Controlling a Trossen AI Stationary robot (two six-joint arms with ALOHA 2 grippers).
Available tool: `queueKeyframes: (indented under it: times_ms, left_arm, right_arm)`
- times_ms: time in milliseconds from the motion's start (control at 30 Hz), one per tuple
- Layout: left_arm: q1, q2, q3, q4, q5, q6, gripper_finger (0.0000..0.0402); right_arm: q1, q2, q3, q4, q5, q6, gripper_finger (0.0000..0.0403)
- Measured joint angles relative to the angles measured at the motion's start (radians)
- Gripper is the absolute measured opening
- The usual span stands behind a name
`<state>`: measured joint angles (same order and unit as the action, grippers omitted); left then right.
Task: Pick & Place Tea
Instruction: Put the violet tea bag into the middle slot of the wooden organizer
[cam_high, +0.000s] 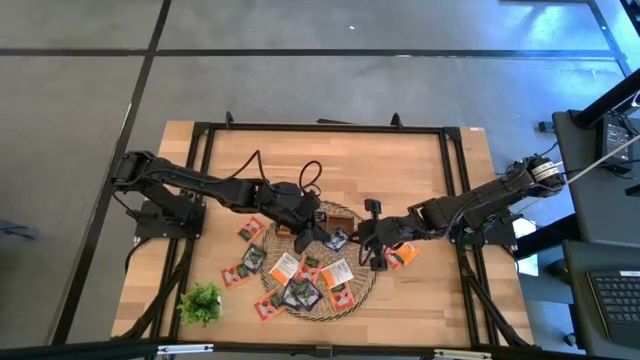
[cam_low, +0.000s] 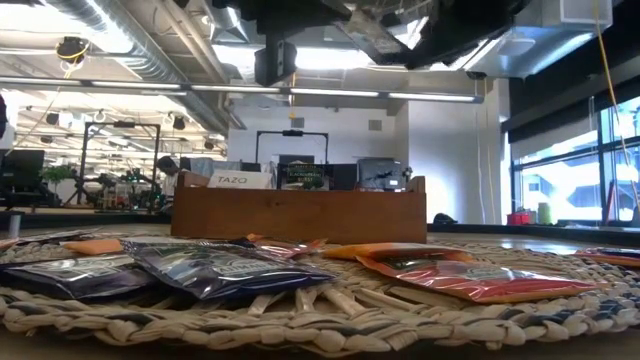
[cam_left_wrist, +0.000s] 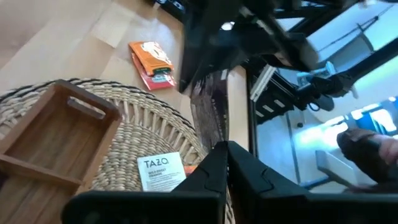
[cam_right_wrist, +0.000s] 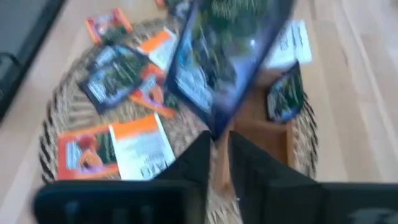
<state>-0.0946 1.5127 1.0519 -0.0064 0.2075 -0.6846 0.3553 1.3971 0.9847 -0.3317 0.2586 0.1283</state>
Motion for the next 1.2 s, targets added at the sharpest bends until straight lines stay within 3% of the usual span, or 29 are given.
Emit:
queueKeyframes:
  times_ms: [167, 367, 567, 733, 1200]
  left_arm:
    - [0.033, 0.0, 0.0, -0.056, 0.054, 0.059, 0.0002]
    - [0.11, 0.0, 0.0, -0.256, 0.076, 0.2, 0.0002]
    - [0.19, 0.0, 0.029, -0.382, 0.098, 0.35, 0.0002]
    - [0.196, 0.013, 0.117, -0.555, 0.049, 0.502, 0.0002]
    - [0.195, 0.184, 0.302, -0.769, -0.007, 0.677, 0.0002]
  right_arm:
    - [0.014, -0.081, 0.0, -0.119, 0.033, 0.058, 0.0127]
    - [0.053, -0.177, 0.0, -0.245, 0.01, 0.18, 0.0163]
    - [0.063, -0.181, 0.0, -0.225, 0.018, 0.185, 0.0168]
    - [0.061, -0.175, -0.001, -0.217, 0.021, 0.183, 0.0169]
    - [0.038, -0.175, -0.001, -0.21, 0.045, 0.183, 0.0168]
